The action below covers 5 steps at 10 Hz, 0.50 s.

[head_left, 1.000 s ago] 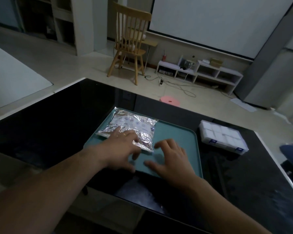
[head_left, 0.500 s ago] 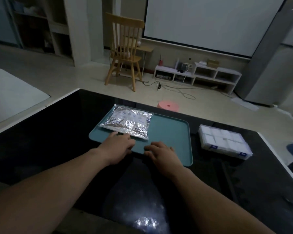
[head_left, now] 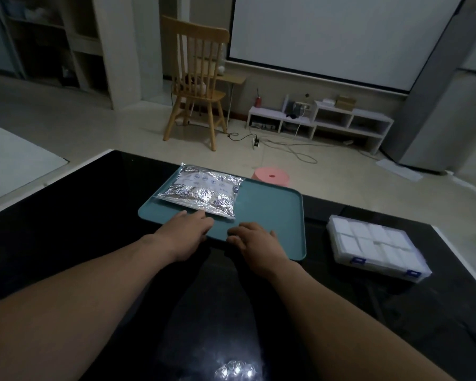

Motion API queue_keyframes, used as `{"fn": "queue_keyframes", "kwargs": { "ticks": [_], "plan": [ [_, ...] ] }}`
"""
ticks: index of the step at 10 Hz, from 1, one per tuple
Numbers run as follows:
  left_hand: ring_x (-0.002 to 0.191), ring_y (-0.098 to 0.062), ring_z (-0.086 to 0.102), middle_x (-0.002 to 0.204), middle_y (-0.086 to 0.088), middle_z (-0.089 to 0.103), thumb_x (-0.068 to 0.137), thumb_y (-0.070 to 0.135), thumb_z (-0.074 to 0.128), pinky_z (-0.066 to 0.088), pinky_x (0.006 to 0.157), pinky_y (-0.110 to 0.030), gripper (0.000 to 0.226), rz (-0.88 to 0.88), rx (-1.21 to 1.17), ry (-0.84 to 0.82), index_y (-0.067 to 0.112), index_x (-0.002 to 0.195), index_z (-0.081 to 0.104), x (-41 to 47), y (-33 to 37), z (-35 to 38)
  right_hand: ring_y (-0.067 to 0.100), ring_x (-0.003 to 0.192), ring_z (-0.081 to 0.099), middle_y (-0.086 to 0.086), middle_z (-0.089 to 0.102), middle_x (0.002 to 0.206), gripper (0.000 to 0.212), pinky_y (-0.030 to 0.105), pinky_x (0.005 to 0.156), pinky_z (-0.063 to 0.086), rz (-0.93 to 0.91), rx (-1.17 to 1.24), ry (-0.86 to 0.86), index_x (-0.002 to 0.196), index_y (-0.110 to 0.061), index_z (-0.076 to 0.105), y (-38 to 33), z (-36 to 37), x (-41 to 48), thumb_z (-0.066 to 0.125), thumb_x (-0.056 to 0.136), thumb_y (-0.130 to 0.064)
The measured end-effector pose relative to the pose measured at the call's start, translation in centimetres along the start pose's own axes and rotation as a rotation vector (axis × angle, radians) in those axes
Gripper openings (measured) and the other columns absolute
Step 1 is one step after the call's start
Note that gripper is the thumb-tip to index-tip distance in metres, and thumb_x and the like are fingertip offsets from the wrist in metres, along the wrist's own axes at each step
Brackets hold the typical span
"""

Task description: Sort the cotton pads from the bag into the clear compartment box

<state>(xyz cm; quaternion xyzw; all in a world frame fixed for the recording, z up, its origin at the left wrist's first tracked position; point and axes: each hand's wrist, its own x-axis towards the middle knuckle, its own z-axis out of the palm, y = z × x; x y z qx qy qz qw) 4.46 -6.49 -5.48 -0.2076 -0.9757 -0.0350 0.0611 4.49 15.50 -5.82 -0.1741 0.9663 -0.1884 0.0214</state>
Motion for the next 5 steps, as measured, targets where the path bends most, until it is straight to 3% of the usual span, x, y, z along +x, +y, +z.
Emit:
{"fn": "queue_keyframes", "kwargs": {
  "ticks": [2,3,4,5],
  "plan": [
    [0.103,-0.035,0.059,0.119,-0.007,0.052,0.098,0.020,0.050,0.034,0.081,-0.039,0.012,-0.108,0.053,-0.030,0.018,0.109,0.048,-0.4,1.4,-0.2,0.018,0.146,0.037,-0.004,0.051,0.152,0.037,0.063,0.121,0.018,0.026,0.020,-0.042,0.139,-0.036,0.062,-0.5,-0.6,-0.1,0.045,0.108,-0.049],
    [0.111,-0.033,0.059,0.122,-0.007,0.053,0.097,0.024,0.050,0.040,0.090,-0.041,0.020,-0.171,0.025,-0.047,0.018,0.115,0.047,-0.8,2.5,-0.7,0.022,0.145,0.039,-0.001,0.051,0.151,0.037,0.065,0.120,0.019,0.055,0.013,-0.090,0.139,-0.033,0.061,-1.2,-0.9,-0.1,0.045,0.108,-0.046],
    [0.119,-0.031,0.056,0.130,-0.006,0.049,0.089,0.025,0.057,0.041,0.097,-0.044,0.045,-0.223,-0.074,0.021,0.020,0.132,0.044,-1.6,3.7,-0.7,0.027,0.142,0.044,0.004,0.050,0.152,0.042,0.058,0.120,0.027,0.089,0.019,-0.049,0.145,-0.028,0.055,-1.6,-1.1,-0.7,0.044,0.108,-0.046],
    [0.122,-0.030,0.055,0.133,-0.005,0.049,0.090,0.029,0.057,0.042,0.101,-0.045,0.050,-0.270,-0.185,0.109,0.023,0.137,0.043,-2.5,5.1,-1.6,0.028,0.138,0.050,0.006,0.051,0.151,0.048,0.049,0.116,0.037,0.117,0.097,0.114,0.149,-0.023,0.051,-1.2,-2.5,-2.3,0.046,0.108,-0.046]
  ]
}}
